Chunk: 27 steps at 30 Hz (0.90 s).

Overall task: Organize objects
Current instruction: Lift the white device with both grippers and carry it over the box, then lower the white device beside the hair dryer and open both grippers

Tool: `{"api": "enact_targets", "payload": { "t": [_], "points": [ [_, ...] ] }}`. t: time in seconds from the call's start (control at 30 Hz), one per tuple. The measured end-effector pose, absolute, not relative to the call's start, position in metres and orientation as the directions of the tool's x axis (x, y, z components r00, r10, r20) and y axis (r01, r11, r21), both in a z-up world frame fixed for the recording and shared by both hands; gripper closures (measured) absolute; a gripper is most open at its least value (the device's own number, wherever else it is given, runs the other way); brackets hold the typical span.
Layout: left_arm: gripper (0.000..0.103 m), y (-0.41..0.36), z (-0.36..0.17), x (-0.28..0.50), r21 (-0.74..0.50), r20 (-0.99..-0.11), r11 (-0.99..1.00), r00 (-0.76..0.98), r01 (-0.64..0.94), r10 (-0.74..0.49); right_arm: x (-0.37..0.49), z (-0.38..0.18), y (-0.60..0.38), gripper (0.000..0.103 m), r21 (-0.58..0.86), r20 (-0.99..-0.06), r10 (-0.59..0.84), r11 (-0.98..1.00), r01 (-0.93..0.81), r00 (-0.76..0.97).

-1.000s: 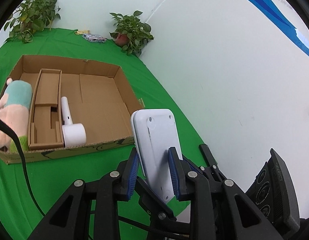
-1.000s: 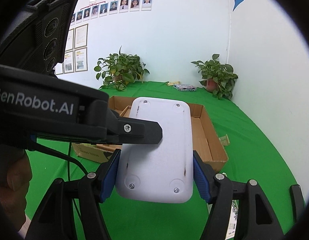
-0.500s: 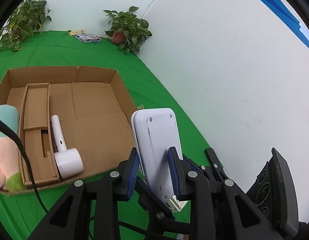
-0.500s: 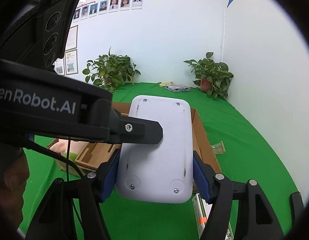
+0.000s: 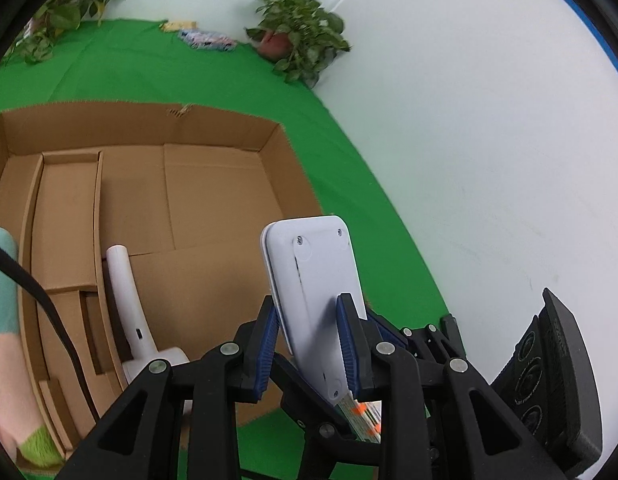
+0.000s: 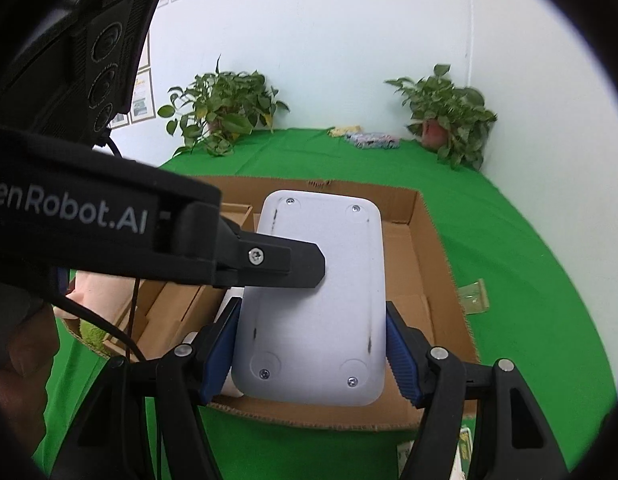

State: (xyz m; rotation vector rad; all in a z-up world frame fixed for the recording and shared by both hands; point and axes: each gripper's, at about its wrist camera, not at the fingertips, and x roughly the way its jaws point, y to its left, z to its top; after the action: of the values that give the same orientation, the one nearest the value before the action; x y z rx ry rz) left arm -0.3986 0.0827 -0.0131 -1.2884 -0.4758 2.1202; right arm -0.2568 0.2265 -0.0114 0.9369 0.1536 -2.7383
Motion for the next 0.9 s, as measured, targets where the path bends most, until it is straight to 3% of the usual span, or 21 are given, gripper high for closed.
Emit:
{"api": "enact_targets", "payload": {
  "t": [0.5, 0.9],
  "points": [
    [0.077, 0.084, -0.105, -0.448, -0.591, -0.769, -0.789, -0.177, -0.167, 0.614, -0.314, -0.082, 0.243, 0.037, 0.121, -0.806, -0.263, -0.95, 0.287, -0.53],
    [0.074, 0.07, -0.126, -0.445, -0.603, -0.787, -0.795, -0.112, -0.065, 0.606, -0.318, -0.097, 0.236, 0.035, 0.155, -0.878, -0.278, -0.935, 0.319, -0.389]
  ]
}}
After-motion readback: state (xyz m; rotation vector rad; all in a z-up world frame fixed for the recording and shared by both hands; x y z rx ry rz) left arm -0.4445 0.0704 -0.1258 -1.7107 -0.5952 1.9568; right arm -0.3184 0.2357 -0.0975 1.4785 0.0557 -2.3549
